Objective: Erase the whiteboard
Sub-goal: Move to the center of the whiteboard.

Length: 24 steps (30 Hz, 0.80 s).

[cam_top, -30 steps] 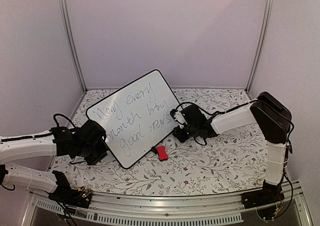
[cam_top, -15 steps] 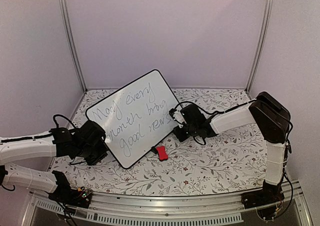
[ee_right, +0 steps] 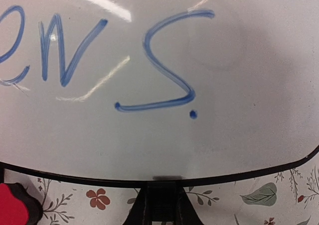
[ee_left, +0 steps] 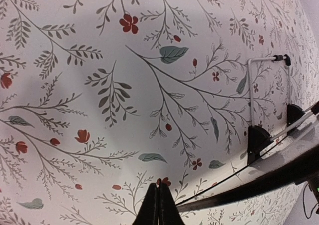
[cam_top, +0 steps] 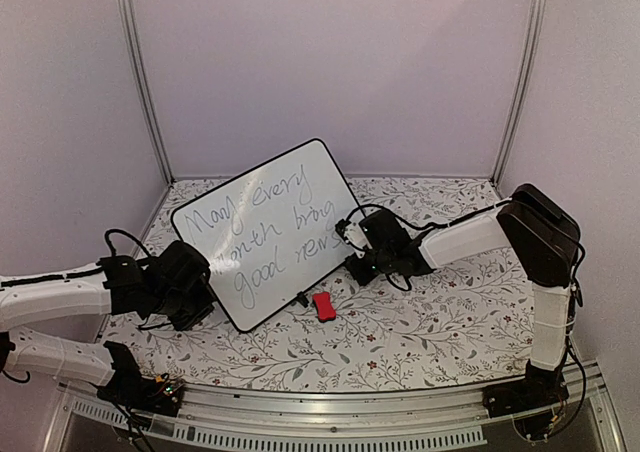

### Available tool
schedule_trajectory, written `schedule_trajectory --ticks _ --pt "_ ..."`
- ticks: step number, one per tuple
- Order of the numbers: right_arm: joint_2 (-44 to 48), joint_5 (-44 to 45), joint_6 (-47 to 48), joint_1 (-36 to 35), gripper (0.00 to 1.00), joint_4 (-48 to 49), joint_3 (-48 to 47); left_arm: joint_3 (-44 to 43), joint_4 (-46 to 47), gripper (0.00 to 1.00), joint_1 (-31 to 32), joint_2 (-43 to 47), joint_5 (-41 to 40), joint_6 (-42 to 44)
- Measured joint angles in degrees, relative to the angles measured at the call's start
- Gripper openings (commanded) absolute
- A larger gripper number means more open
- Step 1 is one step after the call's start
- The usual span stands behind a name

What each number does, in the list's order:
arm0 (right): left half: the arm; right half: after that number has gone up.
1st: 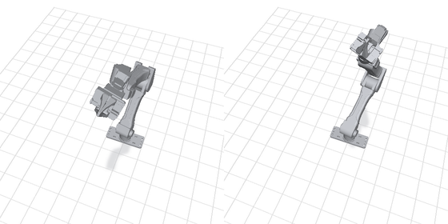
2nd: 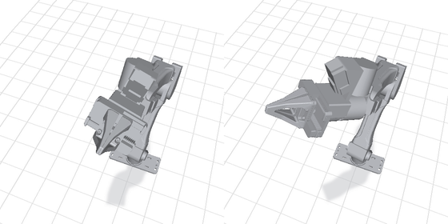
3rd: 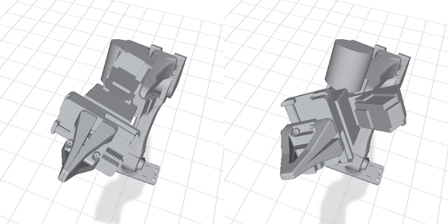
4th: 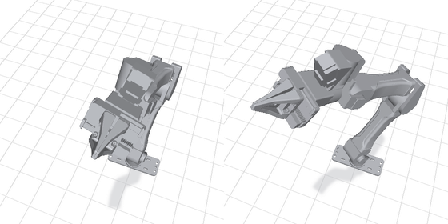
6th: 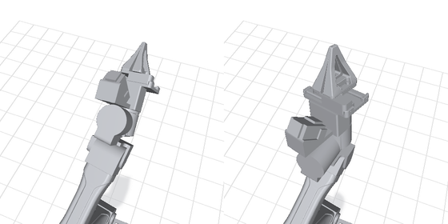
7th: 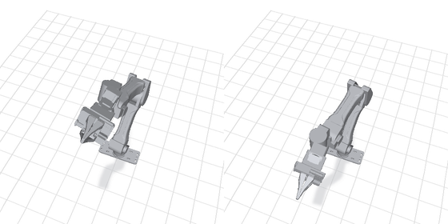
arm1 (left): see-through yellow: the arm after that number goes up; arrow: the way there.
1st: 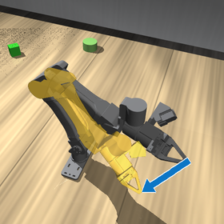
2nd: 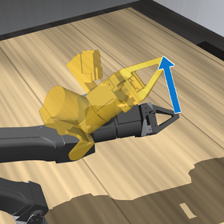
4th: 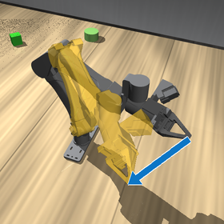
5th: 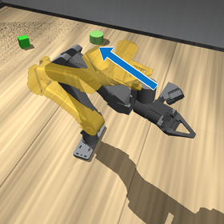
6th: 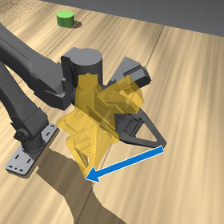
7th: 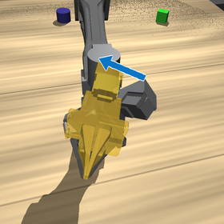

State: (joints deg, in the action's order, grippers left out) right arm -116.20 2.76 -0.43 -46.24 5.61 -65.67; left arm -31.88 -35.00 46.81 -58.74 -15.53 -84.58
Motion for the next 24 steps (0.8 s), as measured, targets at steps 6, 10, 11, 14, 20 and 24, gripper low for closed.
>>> schedule_trajectory --ticks 6,10,11,14,20,24 --pt "0.0 0.02 0.02 0.0 0.0 0.04 0.04 0.22 -0.66 0.0 -0.76 1.36 -0.28 -0.09" --pt "0.0 0.04 0.02 0.0 0.0 0.22 0.17 1.31 -0.9 0.0 -2.16 3.34 -1.22 0.37" --pt "0.0 0.04 0.02 0.0 0.0 0.44 0.28 1.55 -0.87 0.0 -2.75 3.67 -1.6 0.55" --pt "0.0 0.02 -0.02 0.0 0.0 0.92 0.61 1.95 -0.79 0.0 -3.89 3.93 -2.12 1.49" --pt "0.13 0.0 -0.22 0.0 0.0 3.45 2.16 3.19 0.81 0.0 -5.22 4.11 -2.95 3.28" --pt "0.22 0.02 -0.17 0.0 0.0 4.74 2.86 3.85 2.99 0.0 -5.88 3.13 -2.62 4.28"
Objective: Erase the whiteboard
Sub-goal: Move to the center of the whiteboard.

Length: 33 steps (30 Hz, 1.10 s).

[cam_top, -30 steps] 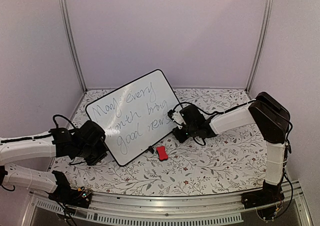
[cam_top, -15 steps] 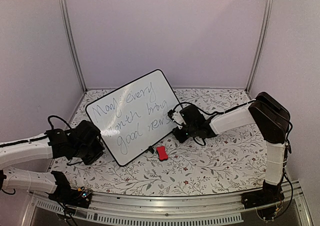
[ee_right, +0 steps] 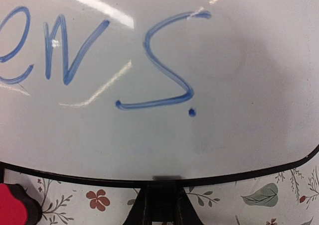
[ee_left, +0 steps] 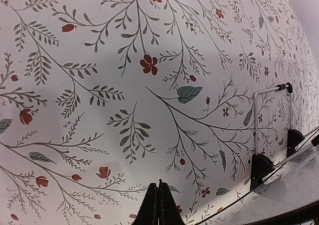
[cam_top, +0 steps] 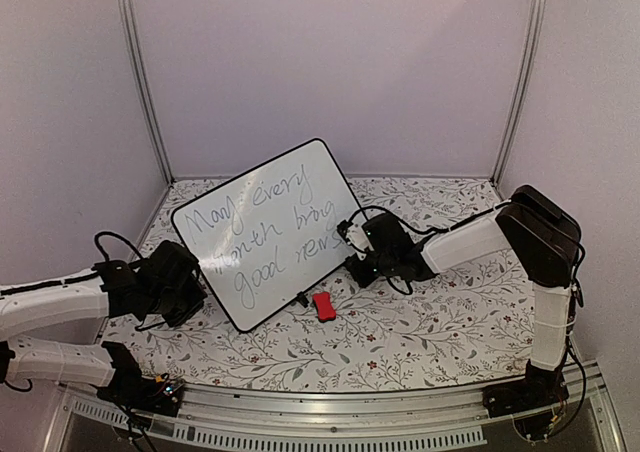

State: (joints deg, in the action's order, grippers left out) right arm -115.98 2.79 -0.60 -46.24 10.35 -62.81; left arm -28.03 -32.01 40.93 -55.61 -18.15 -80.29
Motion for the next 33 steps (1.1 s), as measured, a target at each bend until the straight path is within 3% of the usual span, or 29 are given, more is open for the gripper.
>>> schedule_trajectory --ticks 18,33 --pt "0.52 -0.09 0.0 -0.33 0.0 0.52 0.85 -0.11 11.63 0.0 -0.33 -10.14 3.63 2.78" --pt "1.16 0.17 -0.72 -0.22 0.0 0.61 1.7 -0.87 14.8 0.0 1.46 -16.17 4.42 3.63"
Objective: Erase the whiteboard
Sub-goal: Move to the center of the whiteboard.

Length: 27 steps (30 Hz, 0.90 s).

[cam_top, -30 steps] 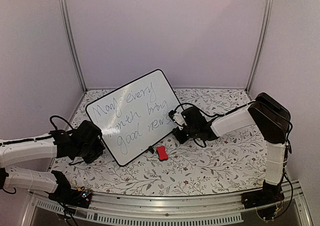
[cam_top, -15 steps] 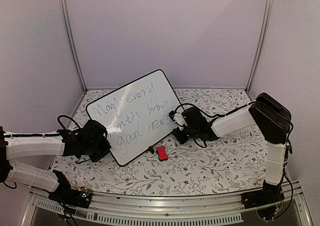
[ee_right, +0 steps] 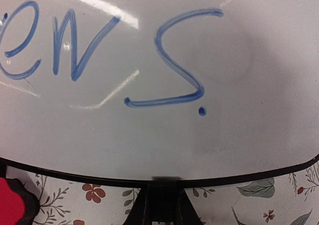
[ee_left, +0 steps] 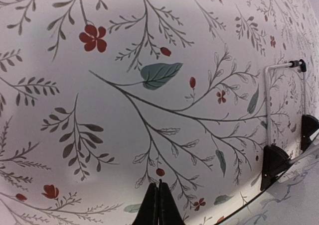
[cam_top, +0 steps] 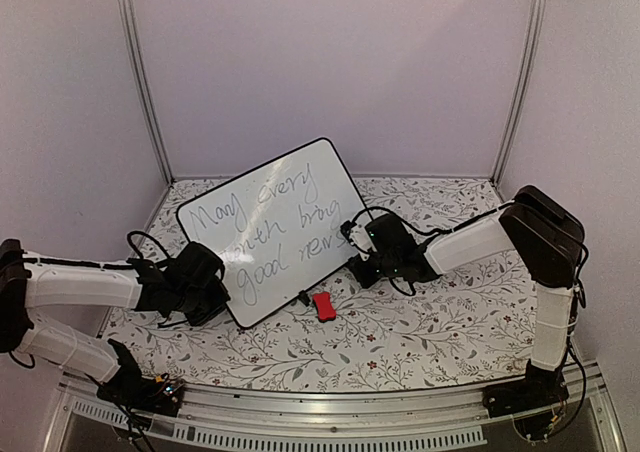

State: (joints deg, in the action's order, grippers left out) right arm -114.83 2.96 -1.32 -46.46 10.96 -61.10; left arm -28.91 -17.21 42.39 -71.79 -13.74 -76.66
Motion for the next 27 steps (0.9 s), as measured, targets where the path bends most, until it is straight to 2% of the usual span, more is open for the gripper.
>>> schedule_trajectory --ticks 20,27 --pt "0.02 0.39 0.09 0.02 0.0 -0.02 0.0 -3.02 6.12 0.0 2.4 -6.16 1.46 1.66" --pt "0.13 0.94 0.11 0.02 0.0 -0.2 0.0 -2.95 6.95 0.0 3.37 -5.16 1.51 1.66"
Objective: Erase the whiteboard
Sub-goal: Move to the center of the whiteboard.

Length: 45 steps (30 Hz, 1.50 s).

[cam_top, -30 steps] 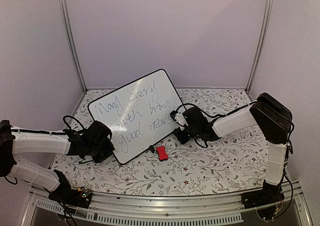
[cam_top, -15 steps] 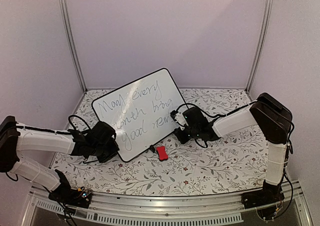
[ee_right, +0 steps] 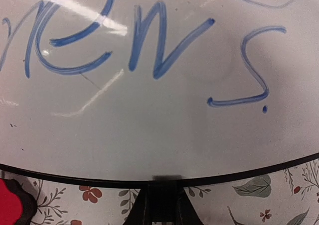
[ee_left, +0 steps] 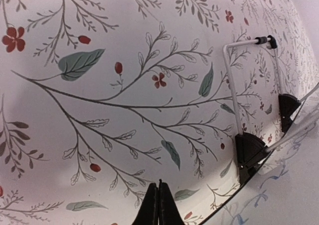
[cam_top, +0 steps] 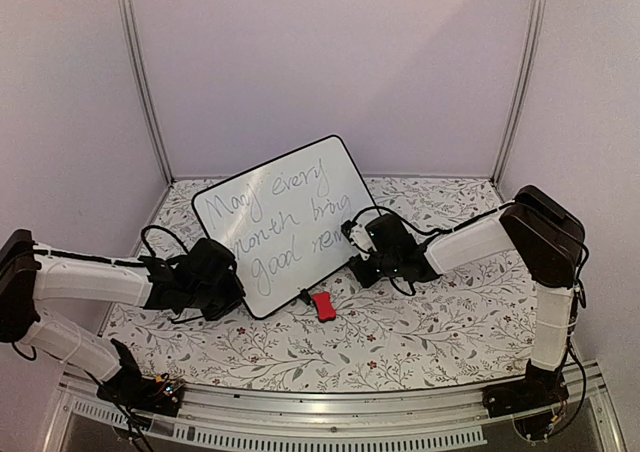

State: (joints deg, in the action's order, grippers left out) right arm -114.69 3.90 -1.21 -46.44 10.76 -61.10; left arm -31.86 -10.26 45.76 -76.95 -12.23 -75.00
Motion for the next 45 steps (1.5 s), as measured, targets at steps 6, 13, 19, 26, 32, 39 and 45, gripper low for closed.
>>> schedule_trajectory --ticks 6,13,19,26,32,39,45 --pt "0.0 0.13 0.31 -0.04 0.05 0.0 0.04 2.16 -1.03 0.0 0.2 6.95 -0.02 -0.39" --pt "0.0 0.26 0.72 -0.07 0.05 0.0 0.11 4.31 -5.29 0.03 0.31 18.6 -0.7 -1.86" --pt "0.74 0.31 2.64 -0.07 0.03 0.66 1.42 4.66 -13.49 0.05 0.37 30.67 -2.91 -3.52" --pt "3.13 -0.35 5.25 0.28 0.14 0.39 4.28 4.46 -24.5 0.14 0.37 43.54 -6.84 -5.25" --pt "4.46 -1.03 7.41 0.37 0.59 -0.72 5.55 3.28 -30.1 0.24 0.37 44.81 -9.05 -5.62" --pt "8.07 -0.13 4.63 0.2 0.89 -4.76 6.01 2.8 -32.02 0.43 0.37 45.48 -9.84 -5.49" --pt "13.27 1.09 0.55 -2.4 0.95 -10.12 5.86 1.64 -32.72 0.78 0.35 45.4 -10.91 -4.79"
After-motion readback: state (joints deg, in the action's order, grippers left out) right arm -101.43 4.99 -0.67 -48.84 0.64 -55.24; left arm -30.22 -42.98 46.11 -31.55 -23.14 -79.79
